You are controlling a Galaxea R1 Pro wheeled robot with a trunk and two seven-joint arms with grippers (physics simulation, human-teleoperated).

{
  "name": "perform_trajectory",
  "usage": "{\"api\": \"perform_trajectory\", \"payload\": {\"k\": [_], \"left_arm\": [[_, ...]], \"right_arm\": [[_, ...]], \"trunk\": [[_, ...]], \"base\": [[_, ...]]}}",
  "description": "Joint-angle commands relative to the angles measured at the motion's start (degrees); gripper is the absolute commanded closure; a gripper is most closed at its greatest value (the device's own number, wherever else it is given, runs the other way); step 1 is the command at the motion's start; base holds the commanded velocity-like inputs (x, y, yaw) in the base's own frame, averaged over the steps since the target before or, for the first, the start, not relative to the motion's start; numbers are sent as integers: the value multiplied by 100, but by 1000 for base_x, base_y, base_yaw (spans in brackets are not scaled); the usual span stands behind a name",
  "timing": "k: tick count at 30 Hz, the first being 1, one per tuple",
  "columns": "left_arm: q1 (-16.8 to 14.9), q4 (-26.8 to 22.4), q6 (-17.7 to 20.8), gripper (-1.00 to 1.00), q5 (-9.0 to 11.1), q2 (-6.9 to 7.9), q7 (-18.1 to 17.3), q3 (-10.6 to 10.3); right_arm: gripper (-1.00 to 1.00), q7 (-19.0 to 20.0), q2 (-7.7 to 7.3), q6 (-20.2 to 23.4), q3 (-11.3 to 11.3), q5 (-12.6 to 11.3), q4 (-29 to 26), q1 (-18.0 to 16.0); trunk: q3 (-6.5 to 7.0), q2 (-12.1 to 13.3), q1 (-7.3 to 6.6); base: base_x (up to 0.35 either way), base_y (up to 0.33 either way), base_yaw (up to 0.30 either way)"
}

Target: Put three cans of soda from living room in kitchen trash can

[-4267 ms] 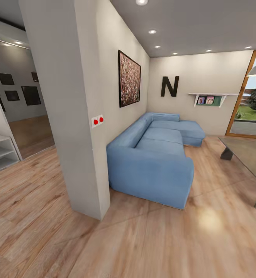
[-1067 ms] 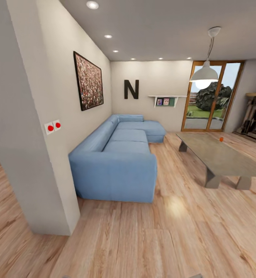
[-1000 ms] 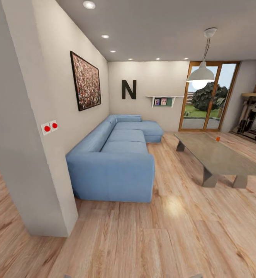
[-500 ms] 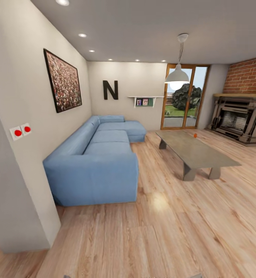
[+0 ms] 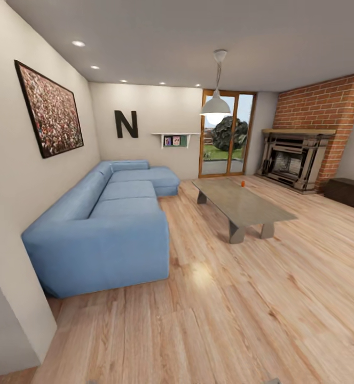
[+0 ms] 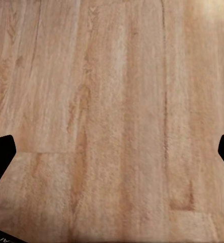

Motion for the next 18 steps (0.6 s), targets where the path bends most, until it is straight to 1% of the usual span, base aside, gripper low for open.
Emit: {"api": "perform_trajectory", "payload": {"k": [1,18], "left_arm": [[0,0,0,-100,0,0,1,0],[0,0,0,-100,0,0,2,0]], "right_arm": [[-100,0,0,0,0,0,0,1],[-100,0,0,1,1,4,0,0]], "trunk": [[0,0,0],[0,0,0]], "base": [[0,0,-300],[0,0,-300]]}}
